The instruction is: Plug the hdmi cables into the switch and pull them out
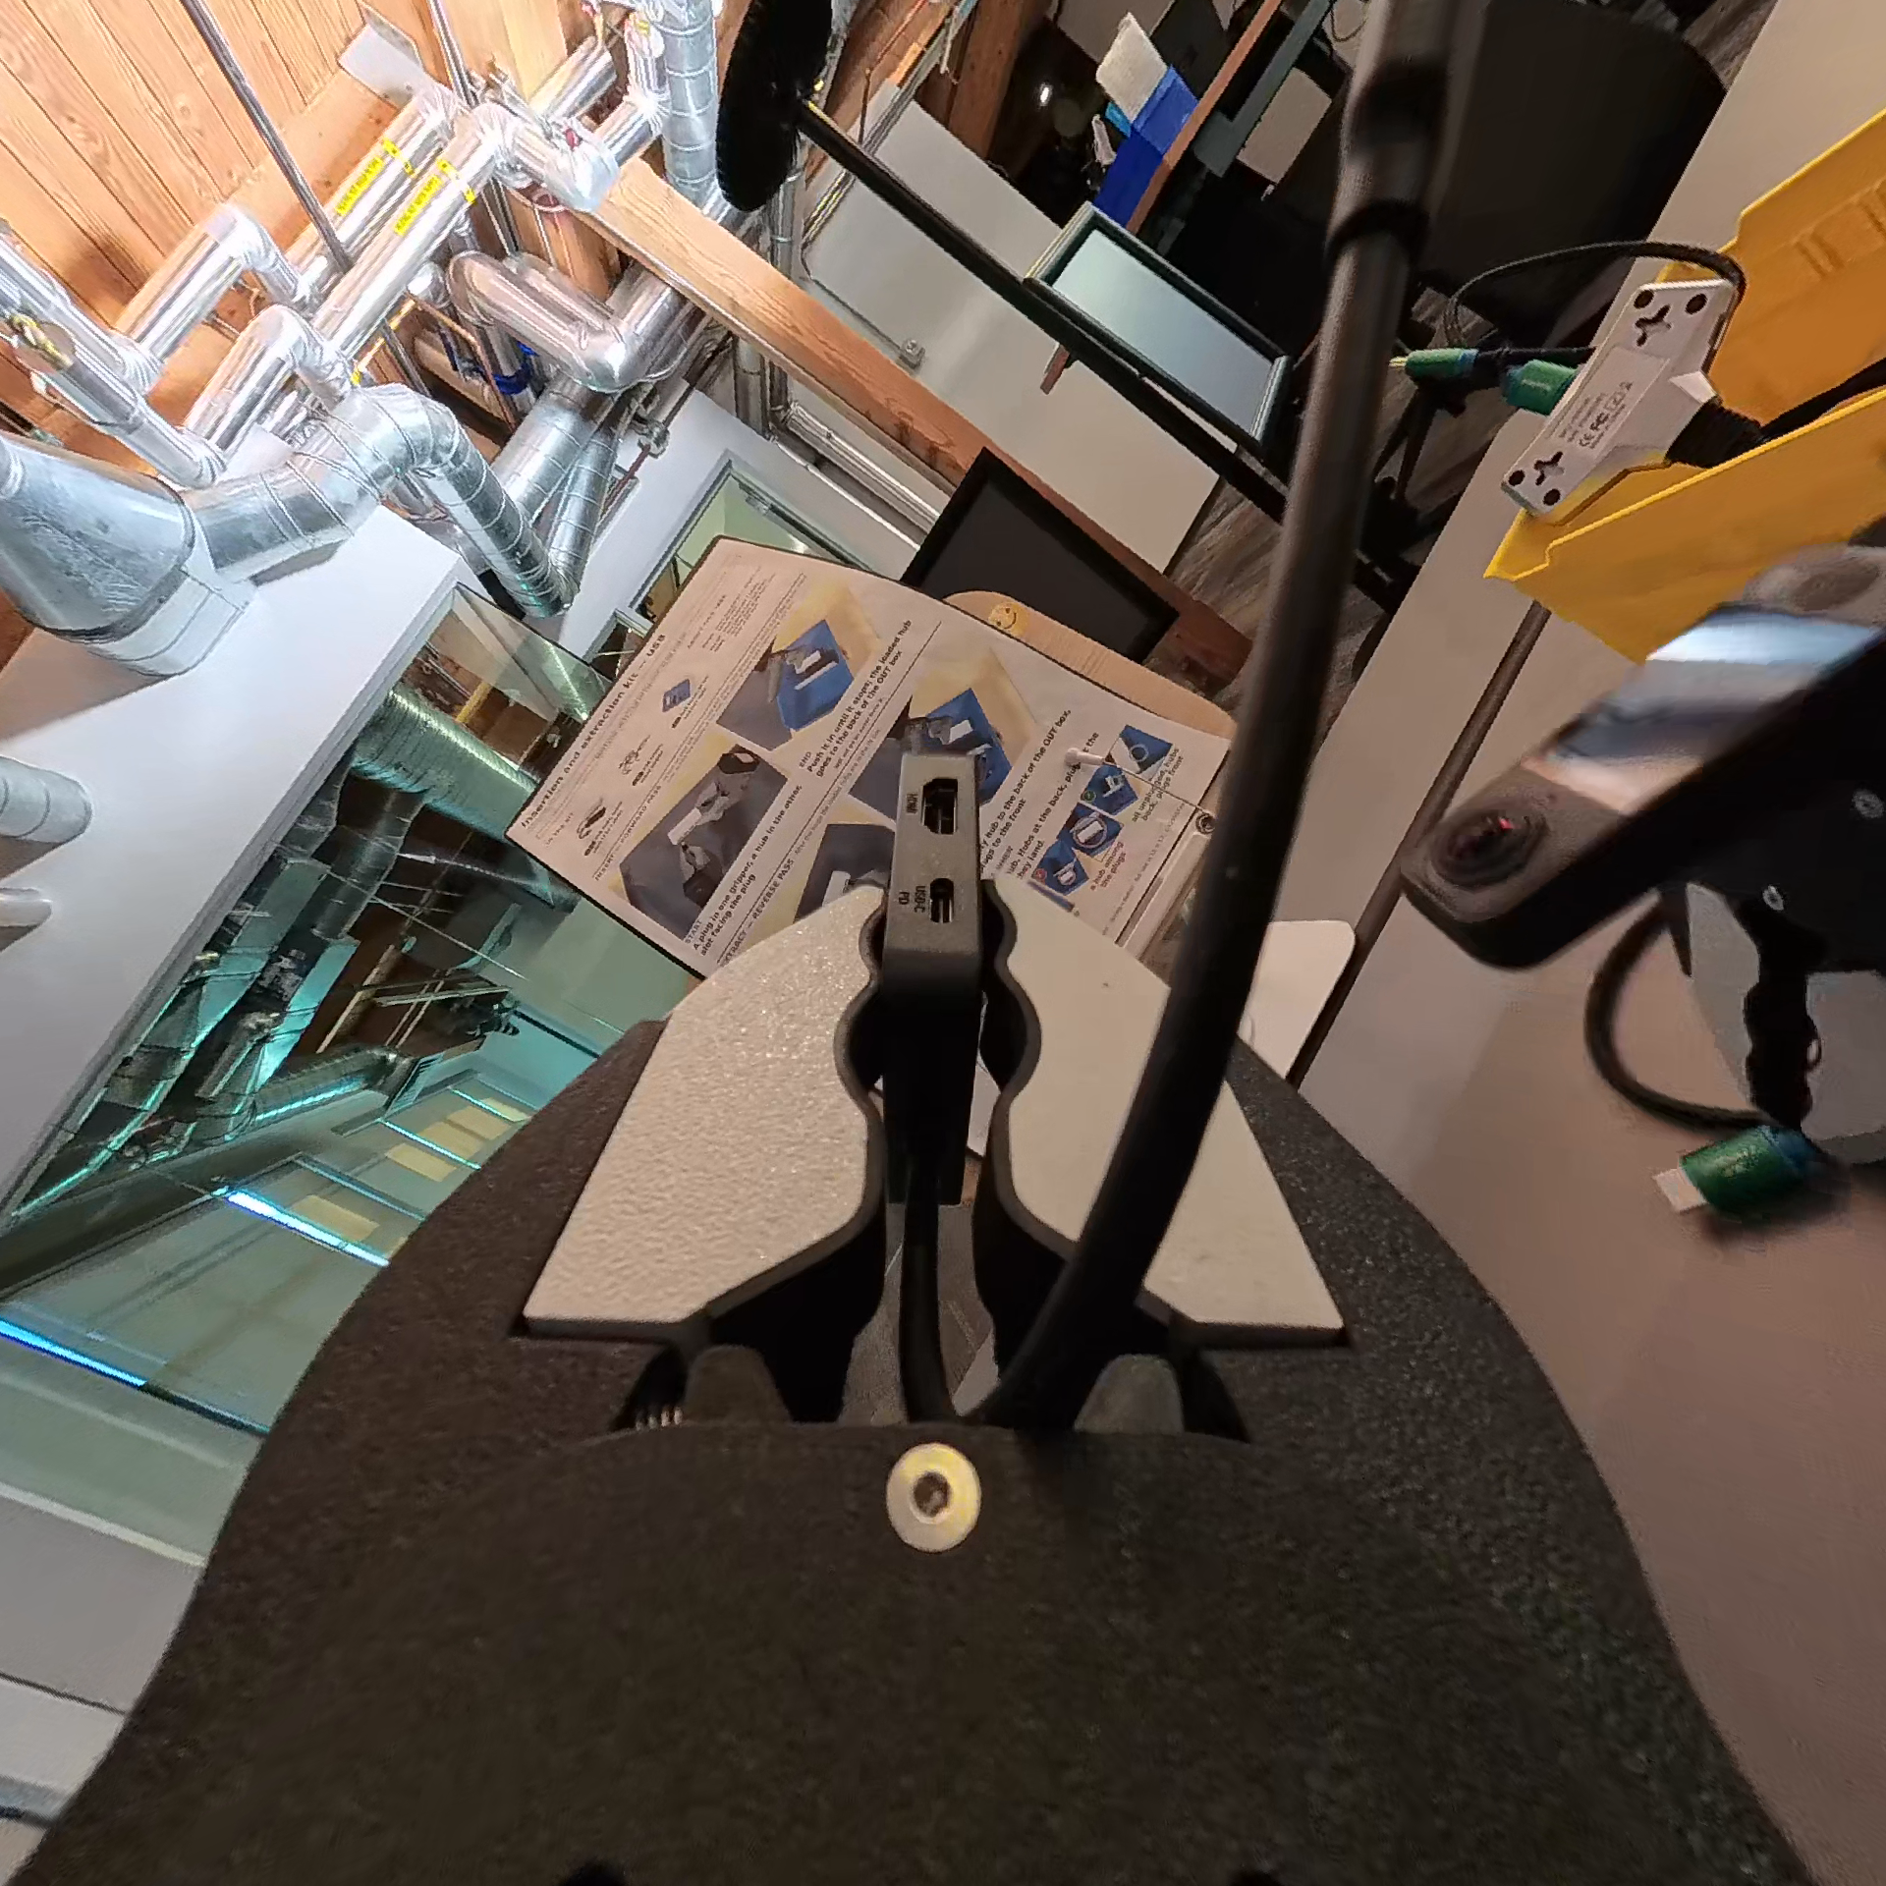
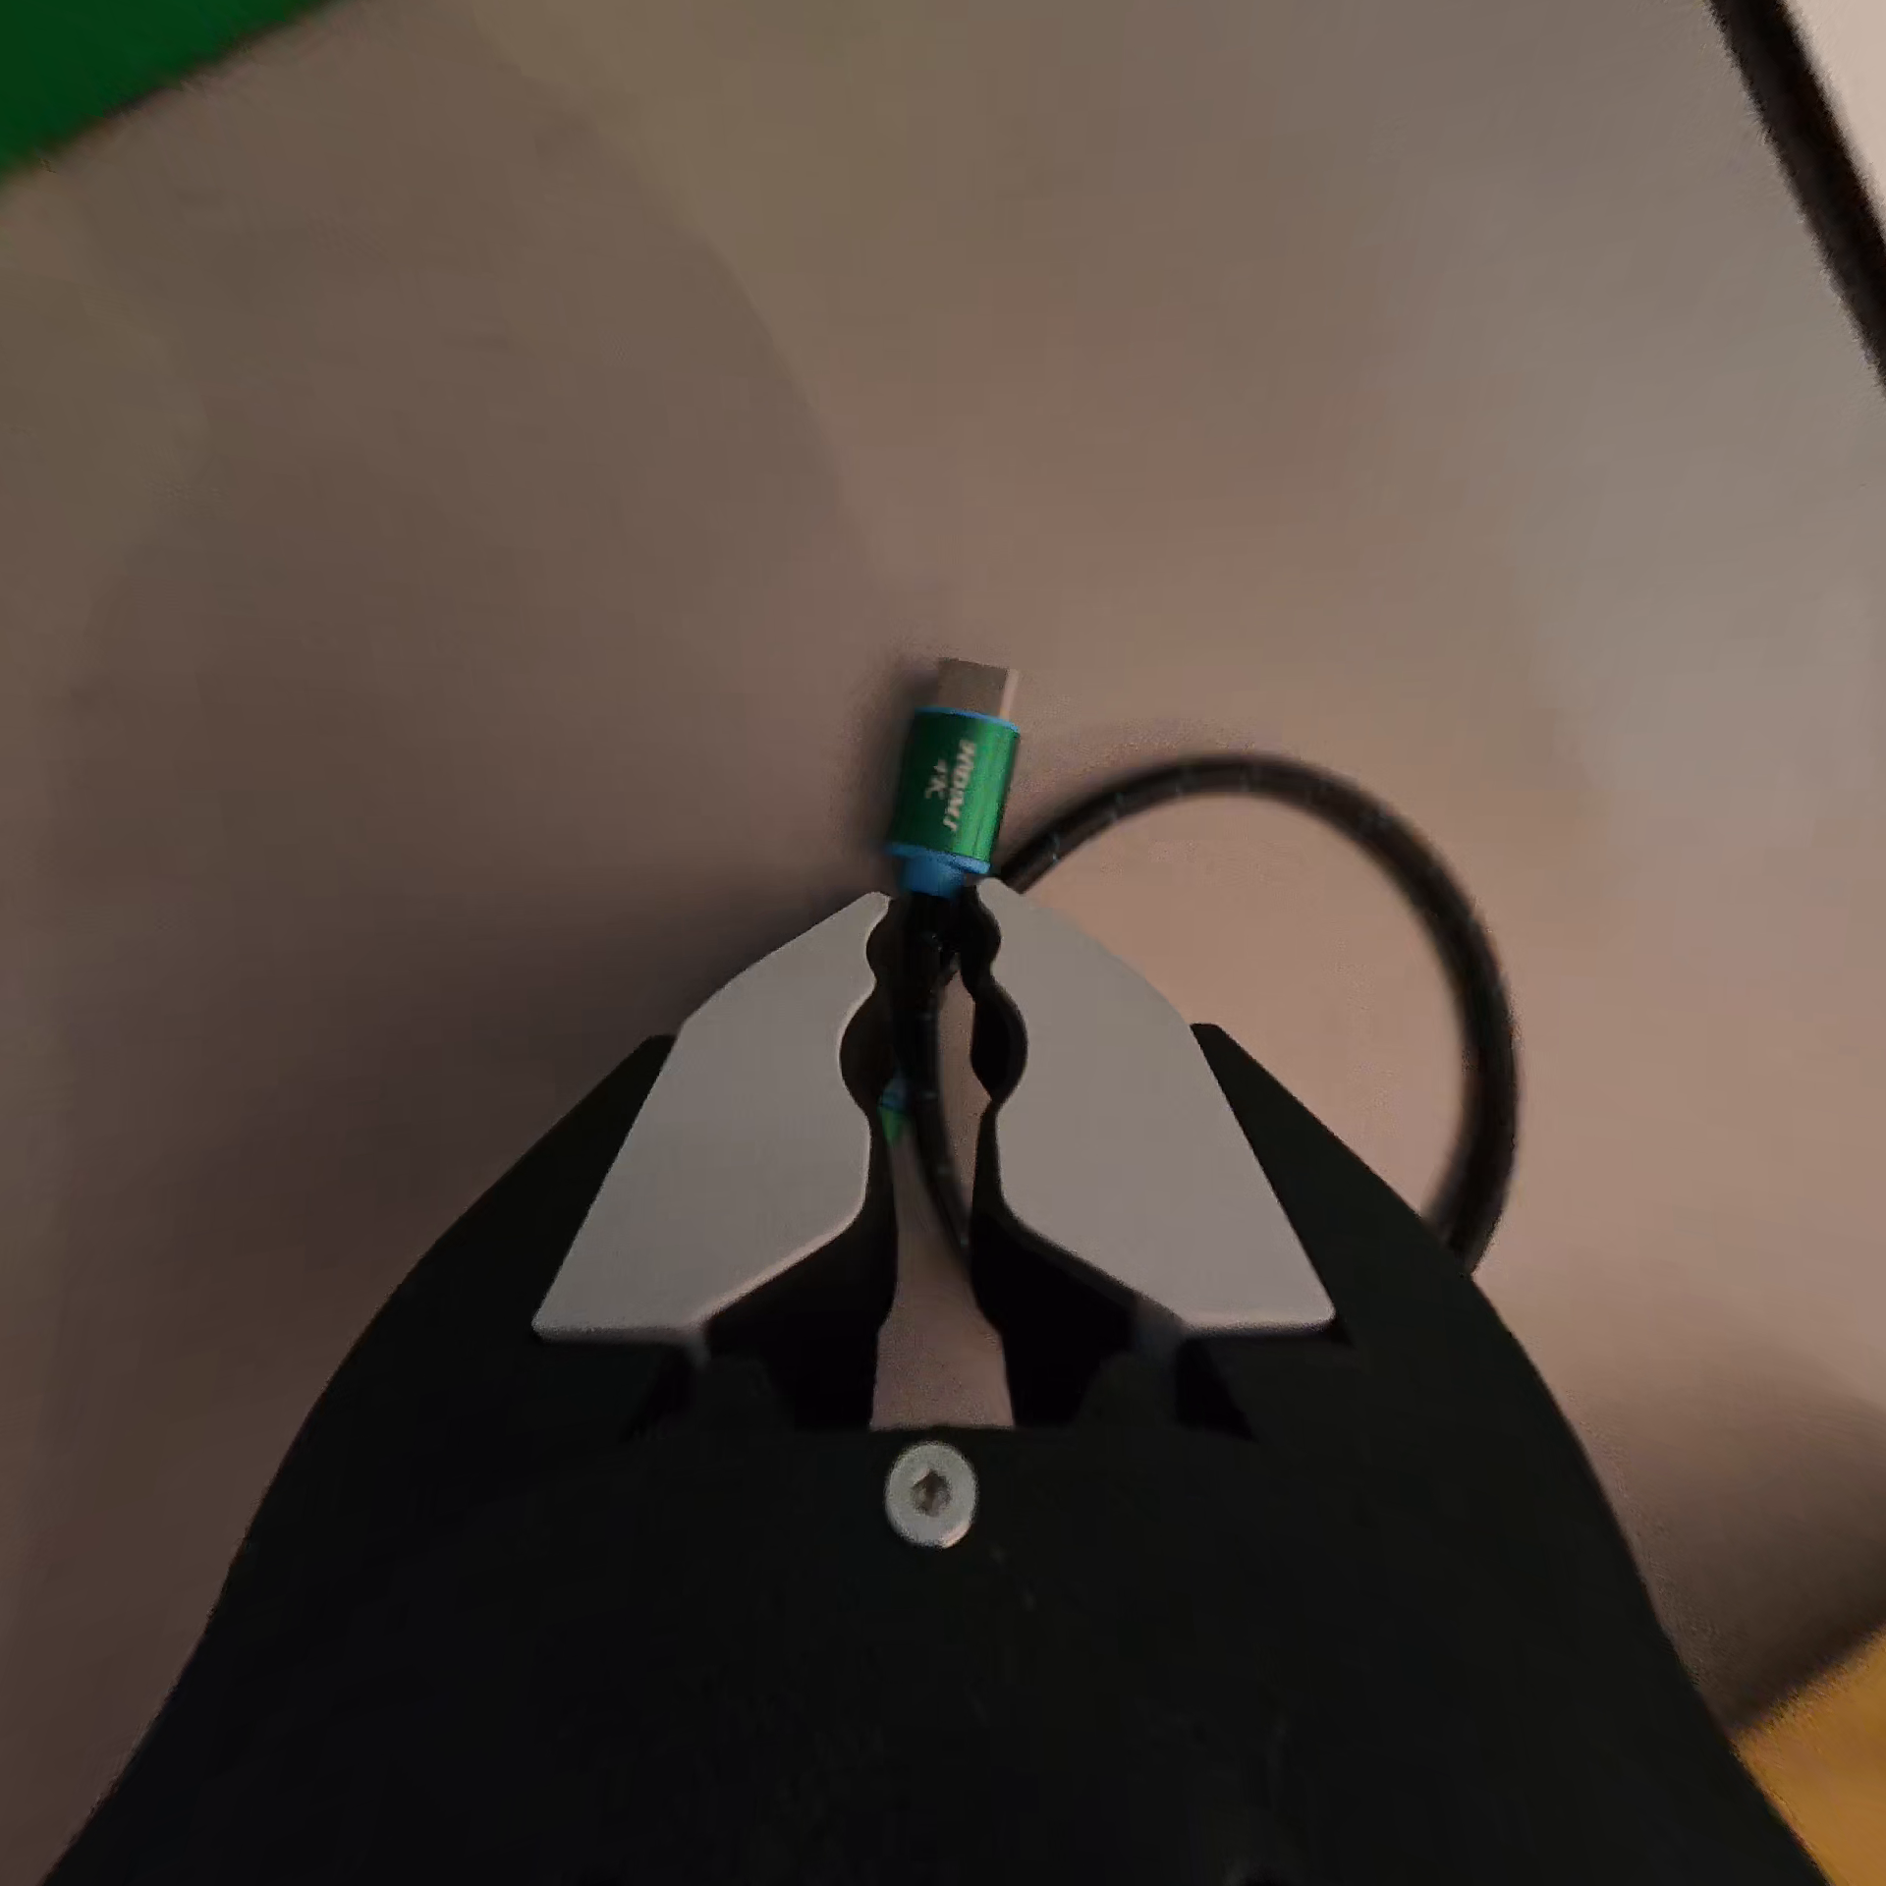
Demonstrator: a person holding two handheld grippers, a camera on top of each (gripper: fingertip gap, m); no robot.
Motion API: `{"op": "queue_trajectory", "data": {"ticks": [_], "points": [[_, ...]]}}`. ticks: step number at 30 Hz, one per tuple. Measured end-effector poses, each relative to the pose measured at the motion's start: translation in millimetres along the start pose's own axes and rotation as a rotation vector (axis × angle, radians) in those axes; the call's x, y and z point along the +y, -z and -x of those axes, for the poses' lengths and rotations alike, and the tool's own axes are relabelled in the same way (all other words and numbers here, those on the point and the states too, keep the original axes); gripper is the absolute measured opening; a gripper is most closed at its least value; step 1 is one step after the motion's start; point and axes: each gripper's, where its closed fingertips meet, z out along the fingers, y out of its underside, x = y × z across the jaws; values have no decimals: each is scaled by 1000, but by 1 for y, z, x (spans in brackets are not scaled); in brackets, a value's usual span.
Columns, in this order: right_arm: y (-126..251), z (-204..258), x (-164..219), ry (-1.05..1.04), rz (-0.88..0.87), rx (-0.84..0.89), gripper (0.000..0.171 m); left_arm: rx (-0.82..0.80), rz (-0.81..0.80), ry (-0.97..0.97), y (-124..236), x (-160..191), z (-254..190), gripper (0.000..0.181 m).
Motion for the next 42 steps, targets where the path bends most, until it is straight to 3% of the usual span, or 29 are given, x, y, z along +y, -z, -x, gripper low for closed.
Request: {"op": "queue_trajectory", "data": {"ticks": [4, 11, 17, 20, 25, 31, 34, 42], "points": [[28, 7, -21, -100, -138, -234, 9, -9, 22, -23, 0, 3, 1, 14], [133, 31, -67, -212, -496, -804, 9, -22, 15, 2, 2, 4, 6, 14], [178, 44, -72, -306, -579, -1199, 9, -38, 11, -26, 4, 3, 9, 14], [190, 47, -73, -300, -605, -1284, 9, -46, 2, -69, 5, 1, 8, 14], [210, 48, -72, -213, -656, -1255, 9, -35, 8, -107, 4, 2, 3, 14], [222, 49, -72, -161, -680, -1188, 9, -14, -5, -127, 1, -3, -6, 14], [208, 48, -72, -212, -644, -1169, 9, -11, 7, -145, 0, -3, -9, 14], [124, 82, -66, -708, -304, -1632, 8, 2, -5, -75, 2, -1, -4, 14]]}}
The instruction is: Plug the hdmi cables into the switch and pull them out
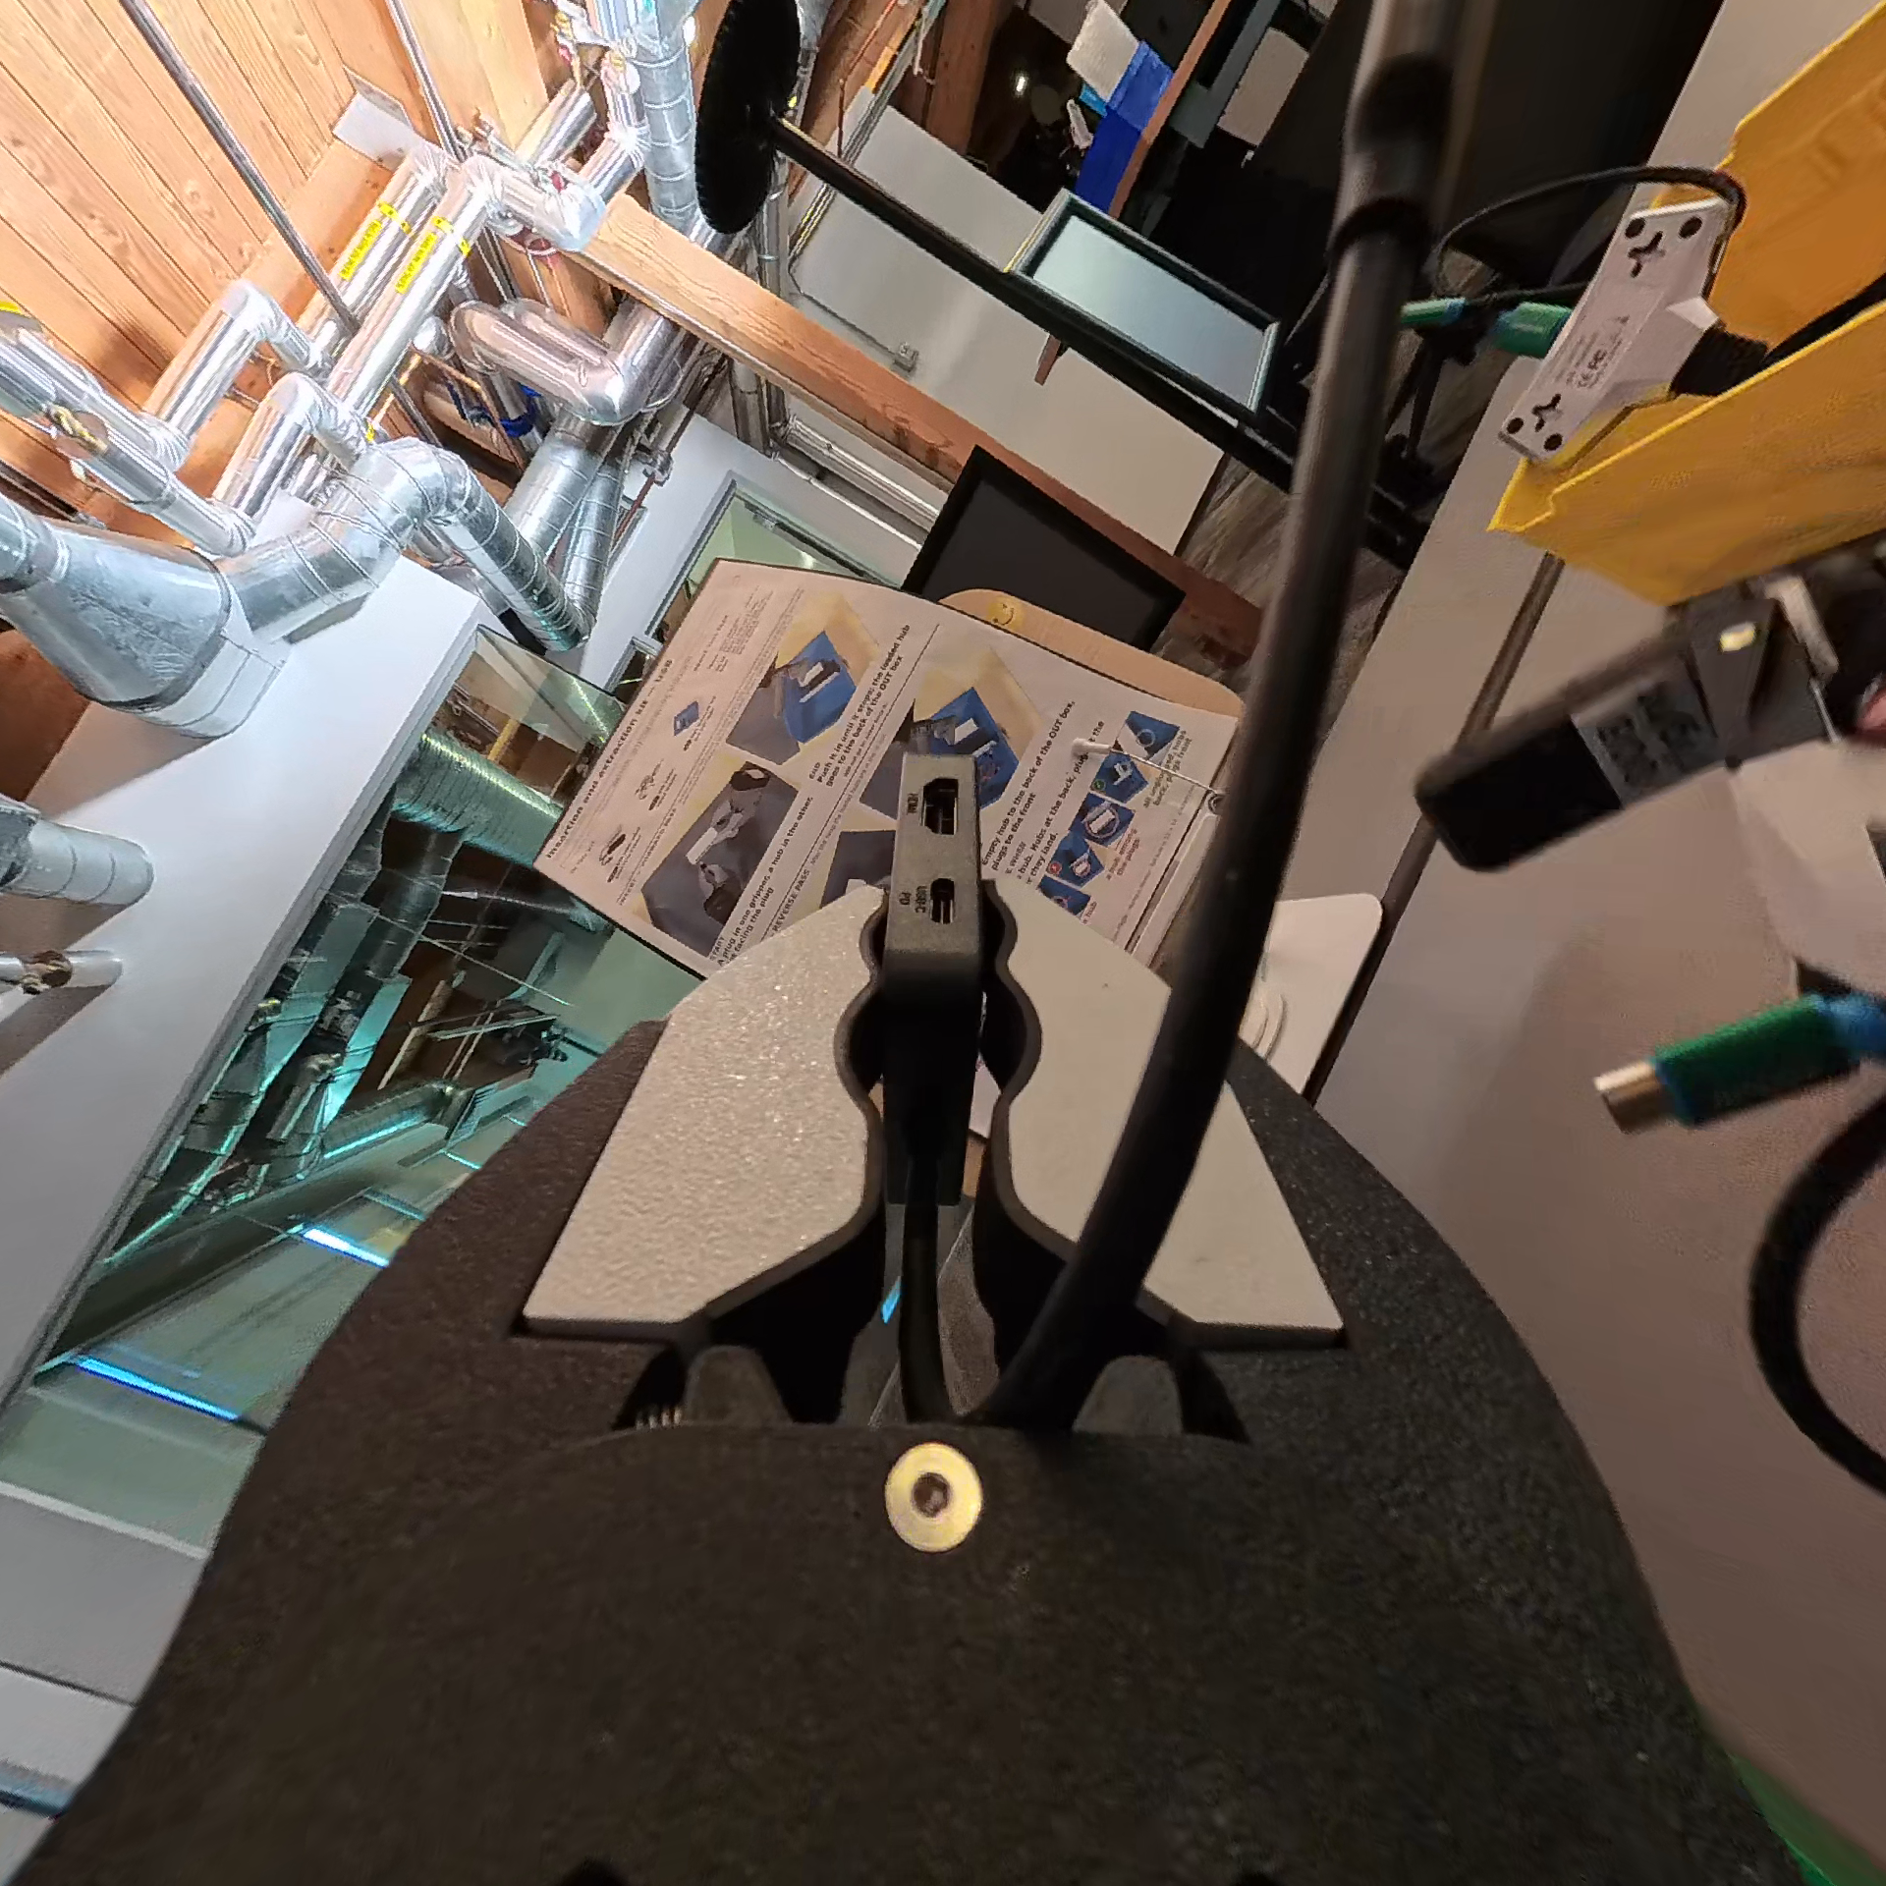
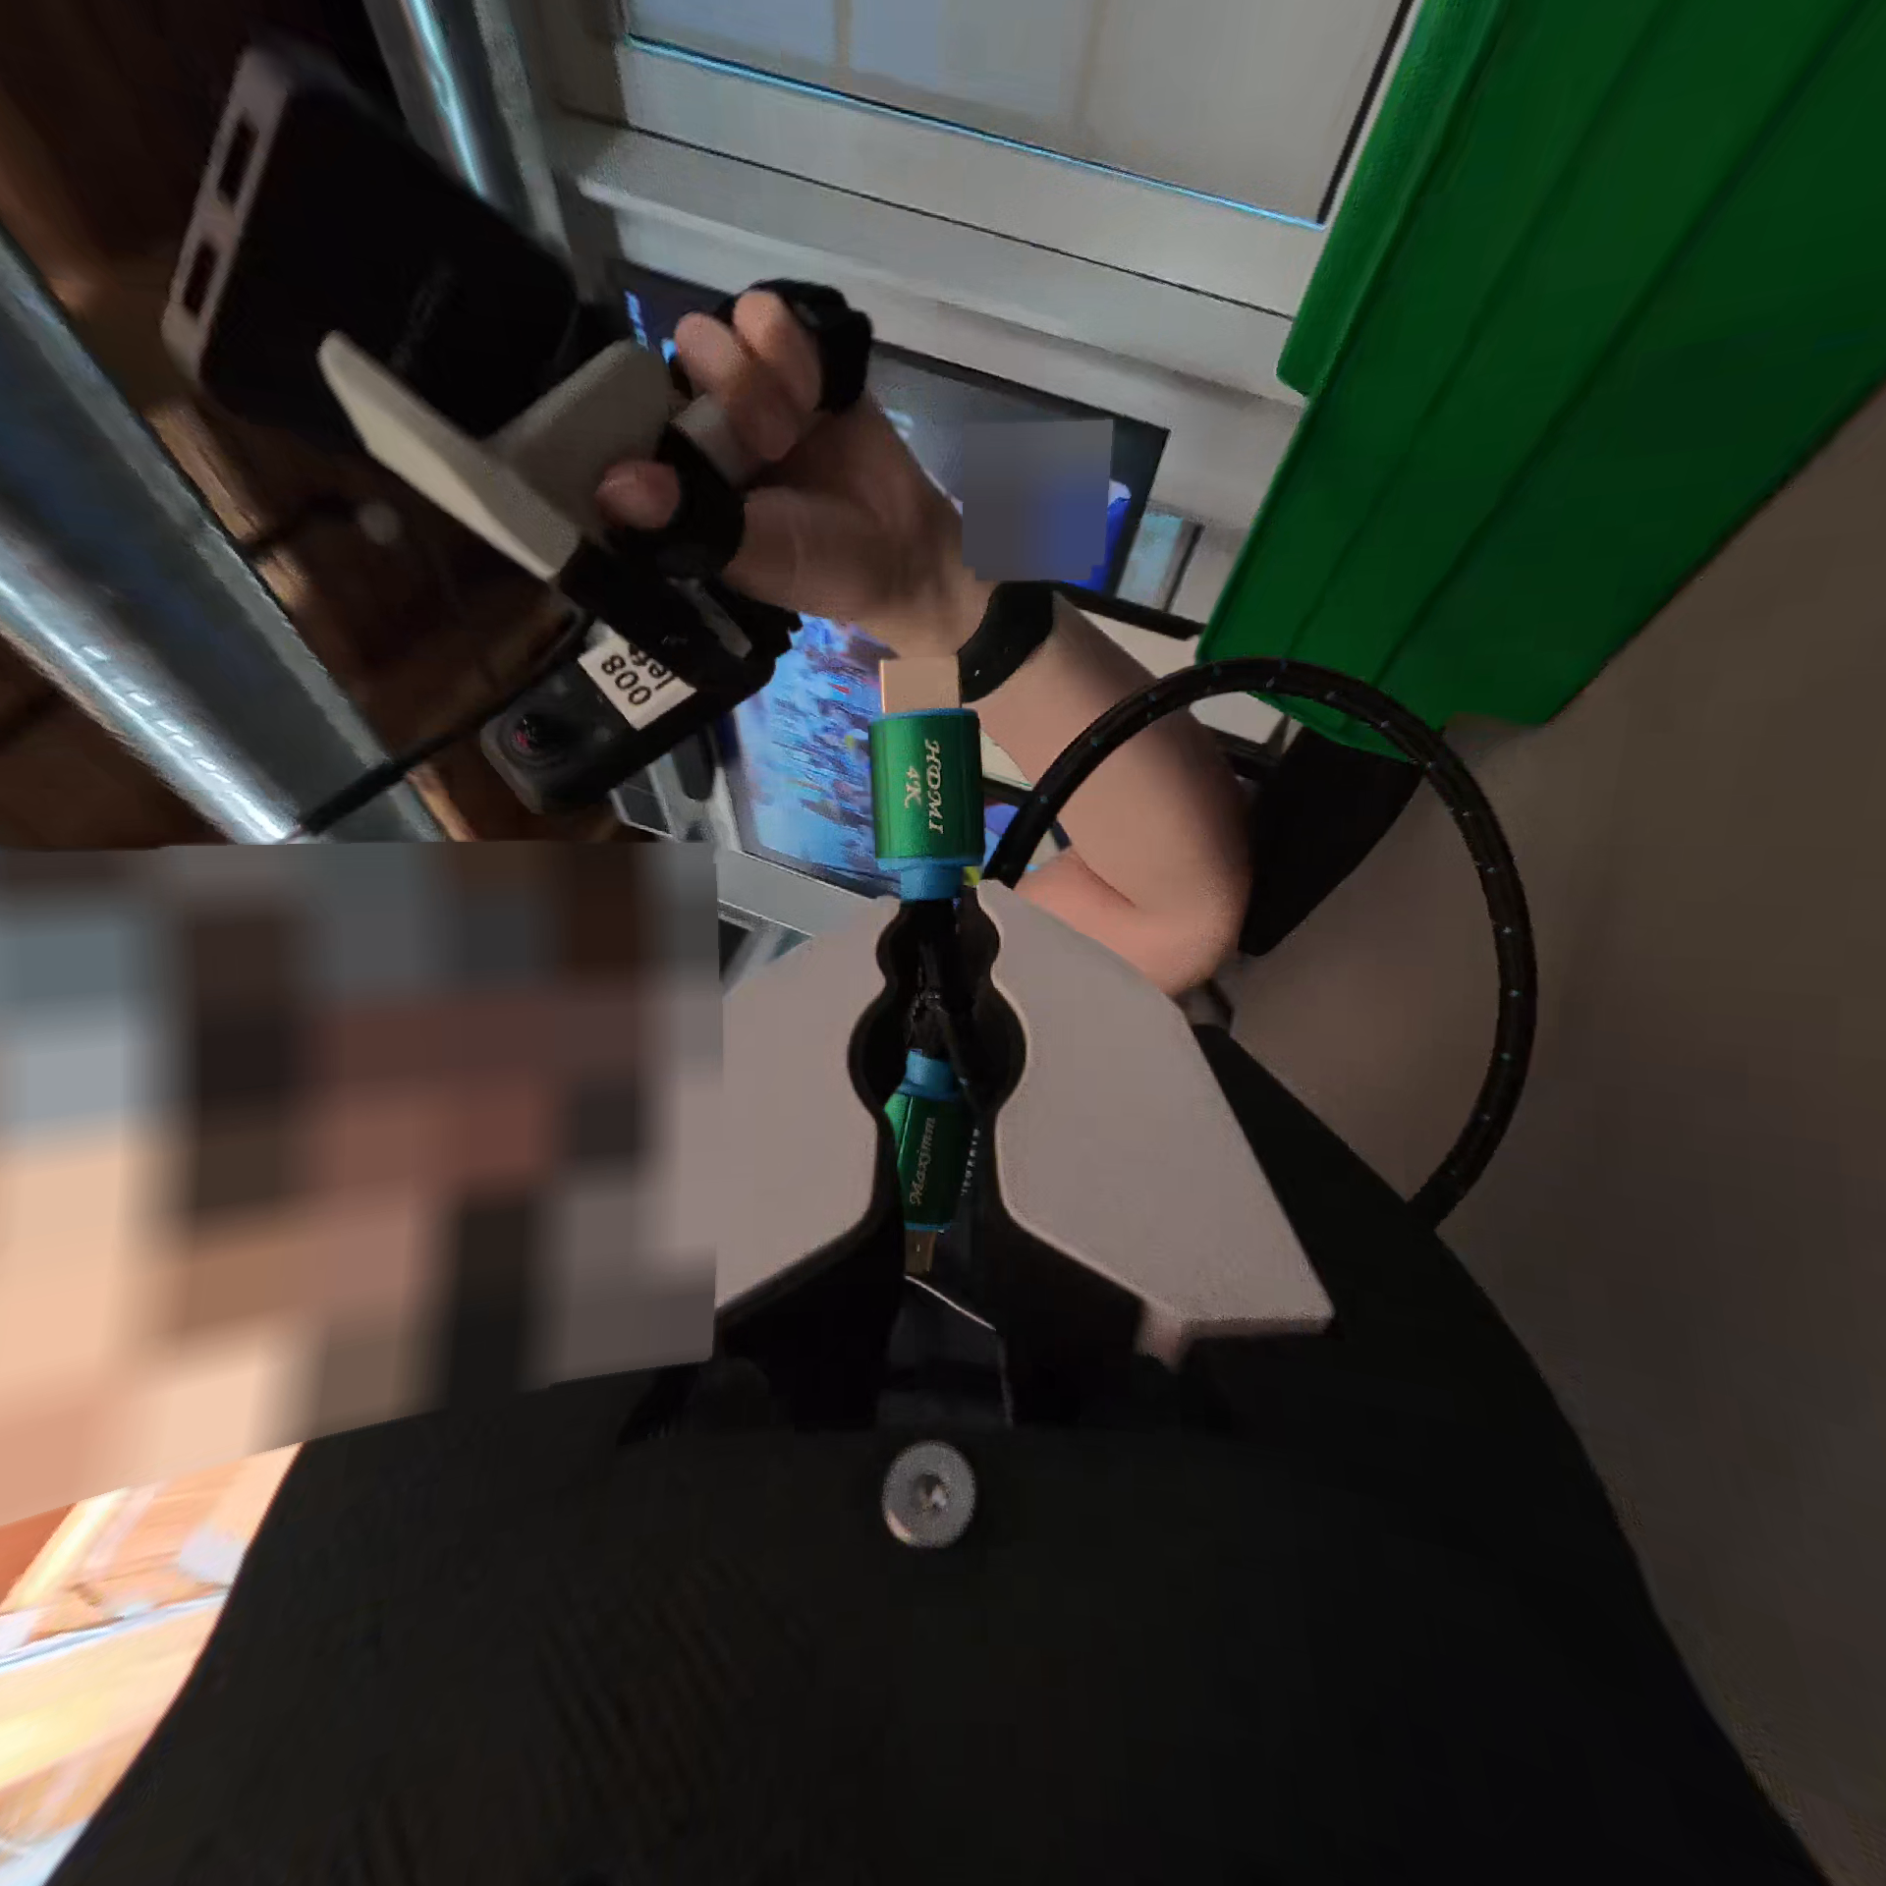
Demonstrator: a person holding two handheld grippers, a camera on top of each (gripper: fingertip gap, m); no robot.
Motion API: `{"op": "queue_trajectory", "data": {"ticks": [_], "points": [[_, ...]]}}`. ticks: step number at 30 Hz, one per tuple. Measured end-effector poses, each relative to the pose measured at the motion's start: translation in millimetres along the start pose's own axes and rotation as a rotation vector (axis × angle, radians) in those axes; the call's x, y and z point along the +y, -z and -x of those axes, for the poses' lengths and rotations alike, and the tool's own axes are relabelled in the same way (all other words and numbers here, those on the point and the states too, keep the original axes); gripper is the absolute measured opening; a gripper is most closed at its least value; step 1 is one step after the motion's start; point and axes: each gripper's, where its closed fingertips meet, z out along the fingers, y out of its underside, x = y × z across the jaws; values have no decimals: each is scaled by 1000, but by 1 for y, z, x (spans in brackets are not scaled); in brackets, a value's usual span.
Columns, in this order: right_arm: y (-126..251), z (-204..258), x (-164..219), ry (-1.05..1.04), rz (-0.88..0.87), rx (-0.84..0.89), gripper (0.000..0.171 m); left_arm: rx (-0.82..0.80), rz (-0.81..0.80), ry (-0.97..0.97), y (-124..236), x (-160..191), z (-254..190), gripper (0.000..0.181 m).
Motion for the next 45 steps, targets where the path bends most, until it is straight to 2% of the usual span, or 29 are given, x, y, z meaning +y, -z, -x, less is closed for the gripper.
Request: {"op": "queue_trajectory", "data": {"ticks": [3, 6, 12, 17, 21, 25, 28, 31, 34, 40, 45], "points": [[3, -25, -1, -82, -24, 9, 9, 7, -9, 25, 1, -1, 1, 14], [14, -49, -2, -90, -28, 114, 9, 13, -8, 27, -1, -1, -1, 14], [41, -104, -1, 110, 72, 592, 8, 31, 7, 19, -3, 0, -5, 14], [45, -103, -15, 386, 111, 825, 10, 36, 16, 22, -3, 1, -5, 14], [54, -94, -30, 616, 99, 1084, 24, 29, 24, 21, -3, 2, -3, 14], [45, -108, -15, 660, 210, 1304, 39, 22, 32, 30, -2, 5, 0, 14], [49, -129, -1, 617, 294, 1444, 42, 21, 40, 30, -3, 6, 0, 14], [56, -133, -8, 649, 244, 1510, 36, 20, 42, 30, -2, 6, 0, 14], [63, -133, -14, 696, 228, 1546, 21, 23, 34, 38, -3, 5, 0, 14], [64, -134, -19, 759, 242, 1521, 20, 32, 40, 33, -5, 4, -4, 14], [60, -135, -21, 809, 287, 1412, 14, 29, 65, 28, -8, 8, -5, 14]]}}
